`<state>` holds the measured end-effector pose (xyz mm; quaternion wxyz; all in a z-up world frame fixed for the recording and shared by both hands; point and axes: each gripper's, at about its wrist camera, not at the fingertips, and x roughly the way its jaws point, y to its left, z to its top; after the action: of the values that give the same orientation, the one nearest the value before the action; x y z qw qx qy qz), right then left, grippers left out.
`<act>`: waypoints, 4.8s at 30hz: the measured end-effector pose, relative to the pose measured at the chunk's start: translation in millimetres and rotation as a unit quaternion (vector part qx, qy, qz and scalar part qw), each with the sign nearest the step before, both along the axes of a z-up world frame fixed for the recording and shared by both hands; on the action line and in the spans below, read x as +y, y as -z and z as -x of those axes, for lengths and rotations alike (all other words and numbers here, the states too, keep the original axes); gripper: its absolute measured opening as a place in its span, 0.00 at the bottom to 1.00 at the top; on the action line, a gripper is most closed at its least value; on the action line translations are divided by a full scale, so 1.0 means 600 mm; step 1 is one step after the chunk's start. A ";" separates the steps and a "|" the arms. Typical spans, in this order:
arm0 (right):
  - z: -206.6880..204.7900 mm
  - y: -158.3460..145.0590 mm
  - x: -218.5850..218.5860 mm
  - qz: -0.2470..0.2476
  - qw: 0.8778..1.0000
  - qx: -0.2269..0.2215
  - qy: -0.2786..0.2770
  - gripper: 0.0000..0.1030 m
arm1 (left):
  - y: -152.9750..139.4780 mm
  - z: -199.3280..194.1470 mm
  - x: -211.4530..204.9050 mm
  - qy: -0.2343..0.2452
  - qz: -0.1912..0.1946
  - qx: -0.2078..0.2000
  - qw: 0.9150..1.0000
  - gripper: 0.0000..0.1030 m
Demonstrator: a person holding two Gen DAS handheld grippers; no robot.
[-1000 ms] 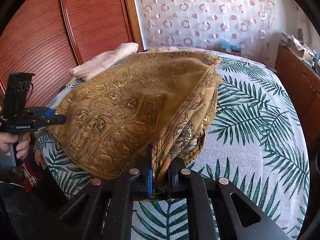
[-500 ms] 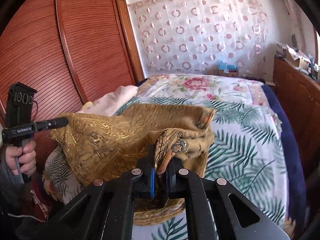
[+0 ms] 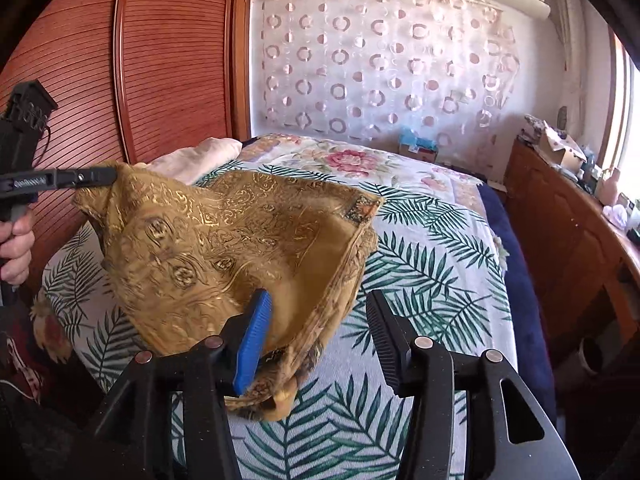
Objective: Fold small clothes
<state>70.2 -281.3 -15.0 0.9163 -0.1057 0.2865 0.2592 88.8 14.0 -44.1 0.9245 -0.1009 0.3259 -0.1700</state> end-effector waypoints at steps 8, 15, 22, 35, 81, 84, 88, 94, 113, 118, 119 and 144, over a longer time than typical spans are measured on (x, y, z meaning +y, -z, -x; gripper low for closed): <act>0.030 0.045 0.067 -0.001 0.994 0.034 -0.103 0.59 | 0.021 -0.007 0.005 -0.007 0.025 0.026 0.999 0.04; 0.039 0.068 0.126 0.011 0.990 0.035 -0.135 0.71 | -0.036 -0.035 -0.025 0.007 0.036 -0.005 0.999 0.04; 0.008 0.113 0.135 0.066 0.989 0.040 -0.123 0.75 | -0.044 -0.070 -0.034 0.002 0.049 -0.005 0.999 0.04; -0.025 0.121 0.153 0.095 0.991 0.029 -0.085 0.46 | -0.043 -0.066 -0.018 -0.012 0.062 -0.004 0.998 0.04; -0.410 -0.009 0.157 0.020 0.995 0.079 -0.051 0.53 | 0.081 -0.314 0.055 -0.071 -0.047 0.059 0.995 0.45; -0.426 0.006 0.143 0.028 0.994 0.102 -0.040 0.53 | 0.091 -0.331 0.054 -0.072 -0.058 0.070 0.993 0.45; -0.469 0.033 0.143 0.021 0.991 0.133 -0.010 0.68 | 0.104 -0.340 0.056 -0.073 -0.069 0.086 0.991 0.45; -0.496 0.059 0.157 0.002 0.988 0.153 -0.015 0.70 | 0.131 -0.342 0.069 -0.083 -0.077 0.112 0.987 0.55; -0.466 0.034 0.153 -0.031 0.992 0.089 -0.088 0.17 | 0.060 -0.294 0.064 -0.043 -0.033 0.044 0.998 0.09; -0.444 -0.029 0.170 -0.045 0.993 0.032 -0.105 0.16 | -0.002 -0.227 0.093 -0.074 -0.010 -0.026 0.997 0.09; -0.442 -0.044 0.179 -0.049 0.992 0.025 -0.114 0.16 | -0.012 -0.215 0.101 -0.085 -0.012 -0.037 0.996 0.09; -0.599 -0.078 0.728 0.106 0.944 -0.004 -0.314 0.26 | 0.092 -0.091 0.305 -0.293 0.024 0.008 0.956 0.09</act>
<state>429.7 155.7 31.7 0.7732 -0.2875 0.2614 0.5012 143.6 197.2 -99.3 0.9283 -0.2159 0.2850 0.1016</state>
